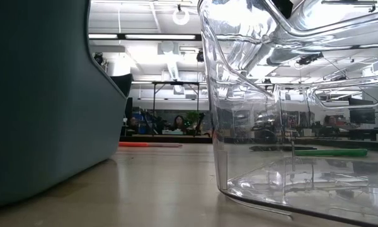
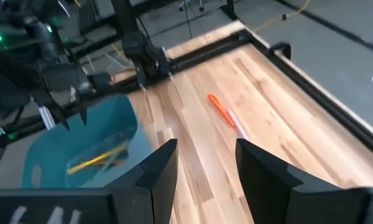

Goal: Sort pens & pencils
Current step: Put the black pen into the transparent bin

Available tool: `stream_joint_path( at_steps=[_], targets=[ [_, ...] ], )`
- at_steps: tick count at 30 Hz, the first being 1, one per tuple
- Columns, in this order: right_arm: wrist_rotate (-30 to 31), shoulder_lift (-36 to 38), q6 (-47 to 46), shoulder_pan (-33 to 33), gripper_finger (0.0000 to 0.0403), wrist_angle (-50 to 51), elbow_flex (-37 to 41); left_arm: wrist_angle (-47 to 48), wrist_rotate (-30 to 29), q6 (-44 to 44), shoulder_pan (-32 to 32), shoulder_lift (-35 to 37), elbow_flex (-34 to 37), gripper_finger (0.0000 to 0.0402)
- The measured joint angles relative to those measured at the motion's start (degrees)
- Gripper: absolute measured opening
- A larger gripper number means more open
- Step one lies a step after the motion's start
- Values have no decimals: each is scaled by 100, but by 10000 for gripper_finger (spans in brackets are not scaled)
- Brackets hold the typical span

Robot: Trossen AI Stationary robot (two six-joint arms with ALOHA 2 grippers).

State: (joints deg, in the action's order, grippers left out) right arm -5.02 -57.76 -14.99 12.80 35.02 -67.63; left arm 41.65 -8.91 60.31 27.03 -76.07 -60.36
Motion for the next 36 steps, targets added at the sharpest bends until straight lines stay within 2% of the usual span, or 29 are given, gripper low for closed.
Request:
stream_joint_path(
  at_steps=[5, 9, 12, 20, 26, 30, 36],
  targets=[
    [253, -71, 46, 4, 154, 854, 13, -237, -851, -514, 0, 243, 0, 160],
    [305, -311, 41, 11, 154, 1053, 219, -544, -1733, -1121, -116, 546, 0, 152],
    [140, -704, 174, 23, 154, 1125, 316, -662, -2105, -1593, -331, 829, 0, 141],
    [-249, -1970, 1086, 474, 147, 1986, 321, -877, -2179, -3215, -1113, 1655, -4, 119],
    [-400, -2663, 1651, 635, 126, 2156, 323, -777, -2131, -4196, -1590, 2102, -2, 113],
    [-474, -3137, 1769, 636, 120, 2182, 323, -605, -2117, -4576, -1860, 2305, -2, 113],
    [-489, -3773, 1851, 632, 119, 2170, 325, -141, -2111, -4682, -2116, 2466, -2, 113]
  ],
)
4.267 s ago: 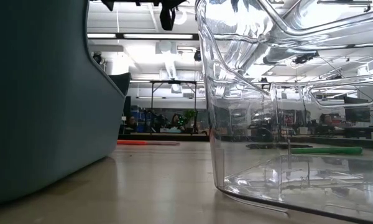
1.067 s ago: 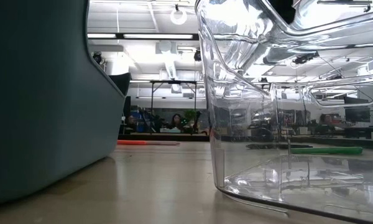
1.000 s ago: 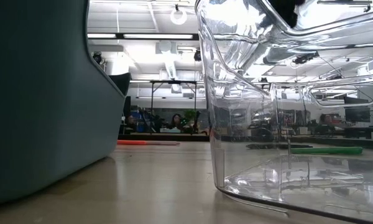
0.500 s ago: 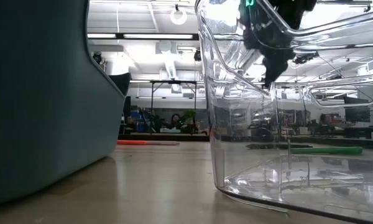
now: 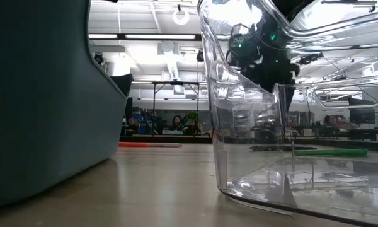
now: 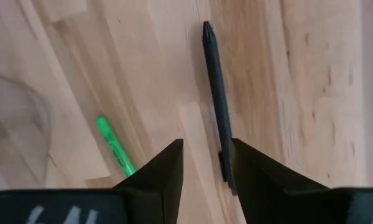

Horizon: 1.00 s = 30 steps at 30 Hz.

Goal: Sort pens & pencils
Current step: Put the black pen into the transparent bin

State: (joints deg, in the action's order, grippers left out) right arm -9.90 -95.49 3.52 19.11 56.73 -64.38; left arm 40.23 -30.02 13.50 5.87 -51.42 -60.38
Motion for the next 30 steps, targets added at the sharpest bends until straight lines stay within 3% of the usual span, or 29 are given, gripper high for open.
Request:
stream_joint_path(
  at_steps=[5, 16, 30],
  targets=[
    [296, -235, 314, 0, 119, -315, 0, 280, -2, -4, -24, 4, 0, 113],
    [176, -266, 635, 39, 119, -881, 29, 520, -1, 20, -24, 4, 1, 113],
    [253, -264, 401, -15, 119, -1332, 930, 517, -2, 143, -24, 4, 0, 113]
  ],
)
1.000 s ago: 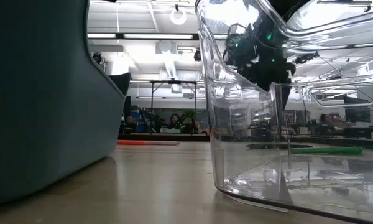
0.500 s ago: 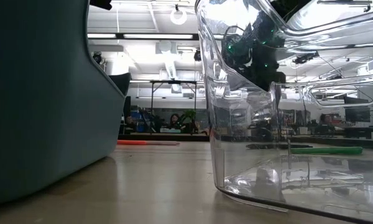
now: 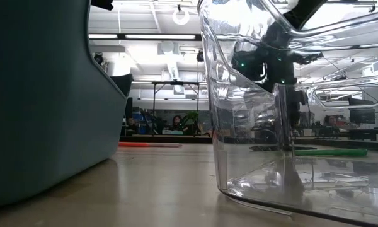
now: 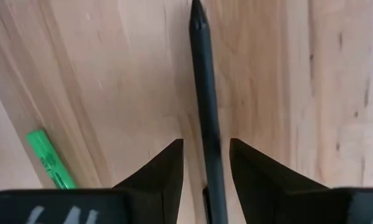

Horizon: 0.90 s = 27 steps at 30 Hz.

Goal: Sort pens & pencils
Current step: Put the black pen into the transparent bin

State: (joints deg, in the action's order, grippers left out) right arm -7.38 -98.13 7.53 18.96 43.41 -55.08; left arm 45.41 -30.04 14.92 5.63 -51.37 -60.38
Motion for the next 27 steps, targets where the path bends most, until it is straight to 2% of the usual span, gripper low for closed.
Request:
stream_joint_path(
  at_steps=[9, 18, 22, 27],
  targets=[
    [254, 10, -108, -4, 113, -213, 161, -4, 0, 184, 0, -2, 1, 113],
    [363, 9, -175, 13, 45, -262, 163, -22, 0, 203, 0, -2, 1, 113],
    [226, 11, -421, 16, 12, -314, 150, -28, 0, 201, 0, -2, 0, 113],
    [74, 7, -620, 13, 10, -498, -169, -31, 0, 198, 0, -2, 0, 113]
  ],
)
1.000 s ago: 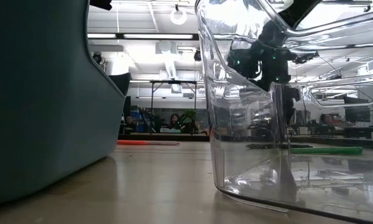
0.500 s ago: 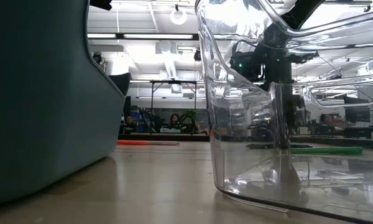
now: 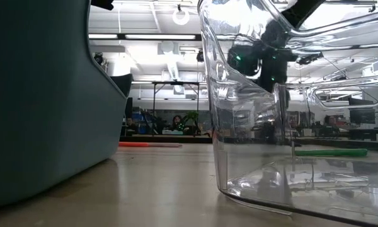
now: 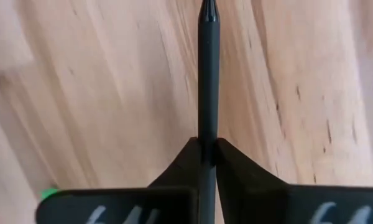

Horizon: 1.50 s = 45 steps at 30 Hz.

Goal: Sort pens & pencils
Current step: Put the black pen into the transparent bin

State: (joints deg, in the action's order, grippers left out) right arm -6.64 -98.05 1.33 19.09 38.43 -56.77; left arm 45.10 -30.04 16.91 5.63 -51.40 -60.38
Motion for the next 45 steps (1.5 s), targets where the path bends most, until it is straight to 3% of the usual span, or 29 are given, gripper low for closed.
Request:
stream_joint_path(
  at_steps=[12, 22, 29, 35, 45],
  targets=[
    [-319, -5, -156, -320, 16, 767, -2246, 2, 0, -46, 0, 0, 0, 113],
    [-429, 1, -261, -1447, 16, 2118, -4053, 4, 39, -229, 0, 0, 2, 113],
    [-407, -1, -976, -2536, 16, 2218, -4242, 7, 218, -302, 0, 0, 0, 113],
    [191, -1, -1452, -3437, 16, 2380, -4242, 10, 501, -460, 0, 0, 1, 113],
    [184, -447, -1072, -4457, 16, 3117, -4242, 0, 522, -137, 0, 0, 1, 113]
  ],
)
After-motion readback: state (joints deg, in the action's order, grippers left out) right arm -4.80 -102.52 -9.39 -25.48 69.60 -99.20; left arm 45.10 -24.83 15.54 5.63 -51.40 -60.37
